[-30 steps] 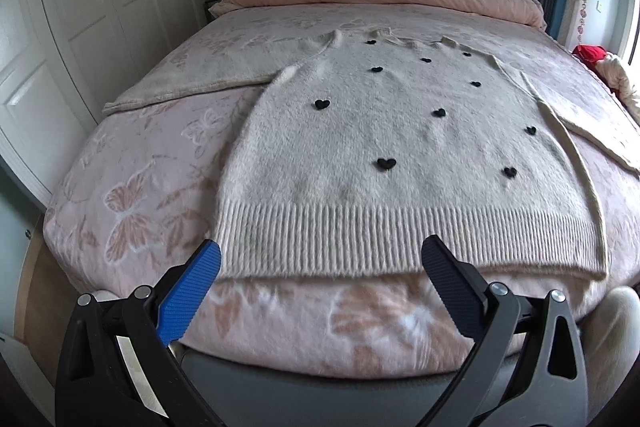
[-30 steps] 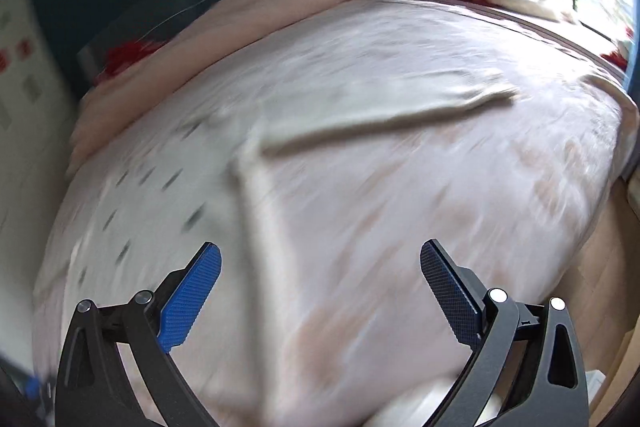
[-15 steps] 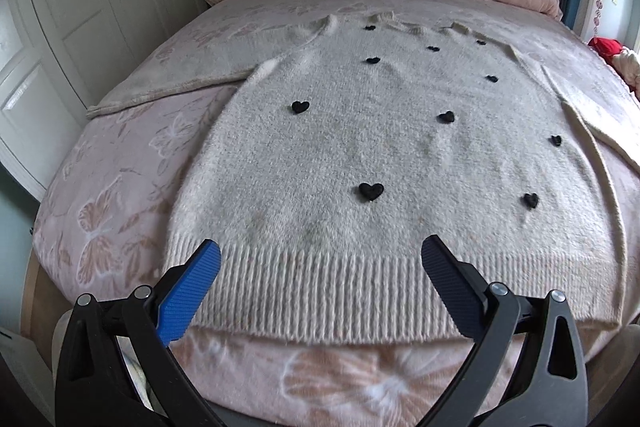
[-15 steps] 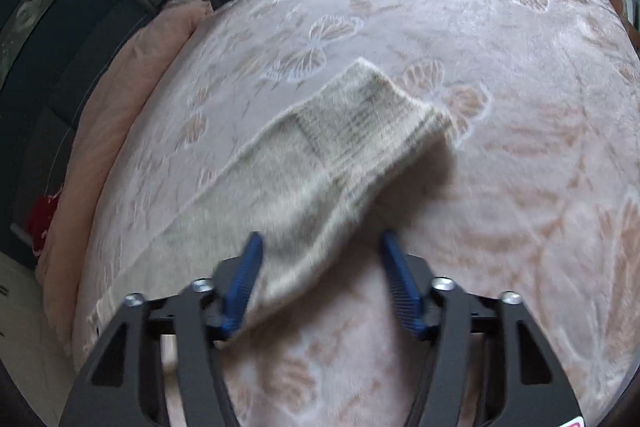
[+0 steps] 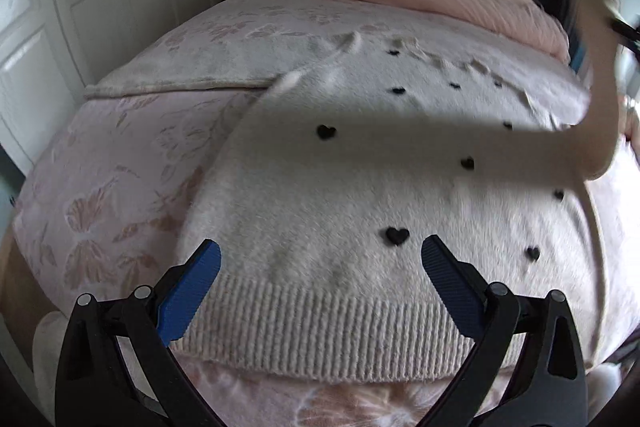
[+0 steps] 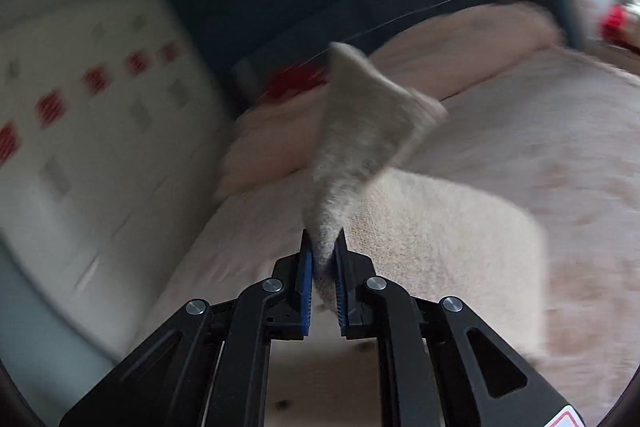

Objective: Fold small clothes

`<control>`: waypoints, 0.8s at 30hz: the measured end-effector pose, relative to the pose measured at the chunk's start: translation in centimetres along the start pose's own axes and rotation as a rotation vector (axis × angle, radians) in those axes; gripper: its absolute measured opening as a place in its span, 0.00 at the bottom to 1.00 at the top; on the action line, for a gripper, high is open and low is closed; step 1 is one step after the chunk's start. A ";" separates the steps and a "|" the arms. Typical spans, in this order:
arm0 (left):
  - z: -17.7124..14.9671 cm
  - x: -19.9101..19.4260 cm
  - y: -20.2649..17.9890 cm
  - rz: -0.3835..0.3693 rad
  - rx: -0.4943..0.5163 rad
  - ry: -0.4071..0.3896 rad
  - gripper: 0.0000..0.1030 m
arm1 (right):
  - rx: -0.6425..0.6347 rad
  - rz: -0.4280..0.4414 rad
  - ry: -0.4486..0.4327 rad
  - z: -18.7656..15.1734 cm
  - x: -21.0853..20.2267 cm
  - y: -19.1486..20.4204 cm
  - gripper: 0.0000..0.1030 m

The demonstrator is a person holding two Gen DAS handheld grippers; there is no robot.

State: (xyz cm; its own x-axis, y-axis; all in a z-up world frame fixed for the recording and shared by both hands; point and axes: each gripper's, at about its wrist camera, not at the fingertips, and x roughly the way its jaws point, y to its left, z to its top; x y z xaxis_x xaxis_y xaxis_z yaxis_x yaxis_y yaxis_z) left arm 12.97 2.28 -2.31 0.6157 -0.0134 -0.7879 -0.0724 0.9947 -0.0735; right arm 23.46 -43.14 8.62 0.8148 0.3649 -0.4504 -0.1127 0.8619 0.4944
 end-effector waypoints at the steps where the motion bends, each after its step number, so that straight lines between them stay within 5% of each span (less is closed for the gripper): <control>1: 0.4 -0.1 0.6 -0.017 -0.022 0.001 0.95 | -0.038 0.014 0.044 -1.0 2.3 1.9 0.22; 3: 1.4 0.1 1.8 -0.051 -0.058 0.012 0.95 | -0.105 0.012 0.166 -4.2 7.9 5.1 0.33; 6: 3.9 0.7 3.4 -0.118 -0.118 0.024 0.95 | -0.076 -0.015 0.252 -8.6 10.7 5.1 0.34; 10: 8.7 4.4 4.7 -0.239 -0.228 0.044 0.95 | 0.073 -0.082 0.253 -12.5 7.2 0.5 0.44; 15: 13.1 11.9 2.2 -0.304 -0.303 0.102 0.95 | 0.294 -0.200 0.250 -13.5 3.4 -8.3 0.46; 18: 14.7 17.3 0.1 -0.321 -0.374 0.189 0.94 | 0.434 -0.175 0.215 -14.4 2.6 -11.5 0.46; 21: 15.6 20.7 -1.5 -0.300 -0.419 0.212 0.67 | 0.559 -0.111 0.191 -13.9 3.6 -13.9 0.47; 23: 16.3 21.5 -2.2 -0.271 -0.404 0.198 0.24 | 0.623 -0.089 0.174 -13.6 5.1 -15.4 0.47; 24: 16.9 21.7 -2.4 -0.278 -0.388 0.195 0.13 | 0.637 -0.087 0.160 -13.3 6.0 -15.8 0.42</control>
State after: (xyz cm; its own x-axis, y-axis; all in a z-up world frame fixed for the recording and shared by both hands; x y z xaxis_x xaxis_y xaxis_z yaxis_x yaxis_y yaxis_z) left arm 39.75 1.32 -8.94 0.4984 -0.3277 -0.8027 -0.2351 0.8401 -0.4889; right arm 22.59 -49.93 -11.78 0.7059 0.3937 -0.5888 0.3478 0.5316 0.7723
